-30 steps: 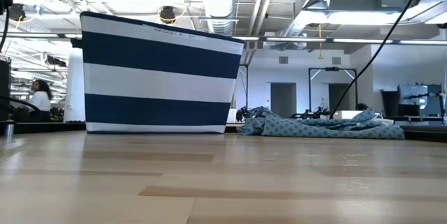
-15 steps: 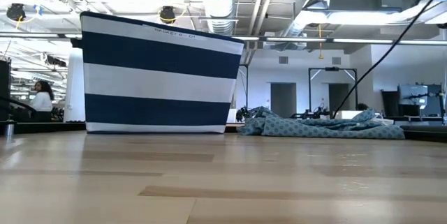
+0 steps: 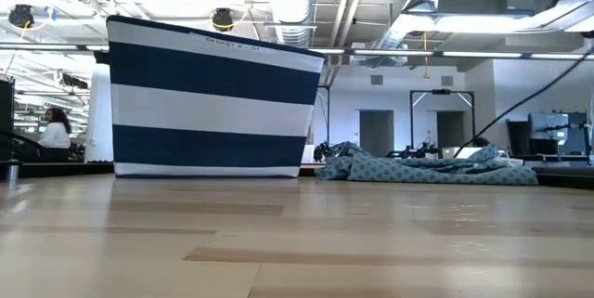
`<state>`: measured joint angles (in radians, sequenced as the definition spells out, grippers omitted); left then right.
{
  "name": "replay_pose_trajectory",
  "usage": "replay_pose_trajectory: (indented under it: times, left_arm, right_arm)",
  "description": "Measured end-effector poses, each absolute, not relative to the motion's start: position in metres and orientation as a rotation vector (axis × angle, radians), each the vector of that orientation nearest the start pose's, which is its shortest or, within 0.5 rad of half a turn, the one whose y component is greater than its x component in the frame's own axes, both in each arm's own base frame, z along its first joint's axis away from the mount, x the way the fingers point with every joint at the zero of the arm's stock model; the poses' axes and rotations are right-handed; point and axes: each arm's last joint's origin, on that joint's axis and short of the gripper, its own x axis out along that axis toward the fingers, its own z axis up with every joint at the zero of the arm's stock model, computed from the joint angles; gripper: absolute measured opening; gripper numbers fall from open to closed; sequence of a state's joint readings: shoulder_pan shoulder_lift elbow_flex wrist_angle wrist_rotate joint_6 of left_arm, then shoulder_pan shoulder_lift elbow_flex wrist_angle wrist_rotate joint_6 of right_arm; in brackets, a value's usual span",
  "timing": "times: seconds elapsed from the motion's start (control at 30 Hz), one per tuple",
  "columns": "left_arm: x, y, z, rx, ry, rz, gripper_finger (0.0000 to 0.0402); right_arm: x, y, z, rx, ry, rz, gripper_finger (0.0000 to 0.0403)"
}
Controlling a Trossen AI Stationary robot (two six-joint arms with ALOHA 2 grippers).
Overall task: Pick & place medical supplies in basket/bin
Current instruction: Return to Home Position
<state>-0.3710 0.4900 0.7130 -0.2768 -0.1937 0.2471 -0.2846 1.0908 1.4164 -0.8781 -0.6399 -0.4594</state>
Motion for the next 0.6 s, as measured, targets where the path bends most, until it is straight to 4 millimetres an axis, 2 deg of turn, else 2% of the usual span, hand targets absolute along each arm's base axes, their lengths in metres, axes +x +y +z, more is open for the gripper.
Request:
replay_pose_trajectory:
  times: [0.17,0.3,0.6]
  left_arm:
    - [0.113,-0.034,0.310,0.249,0.023,-0.196,0.0004]
    - [0.116,-0.031,0.295,0.244,0.009,-0.167,0.0004]
    - [0.111,-0.028,0.279,0.167,-0.068,-0.253,0.0004]
  right_arm:
    - [0.166,-0.038,0.394,-0.213,0.293,0.373,0.0123]
    - [0.156,-0.034,0.367,-0.220,0.218,0.378,0.0123]
    - [0.148,-0.032,0.307,-0.204,0.143,0.361,0.0123]
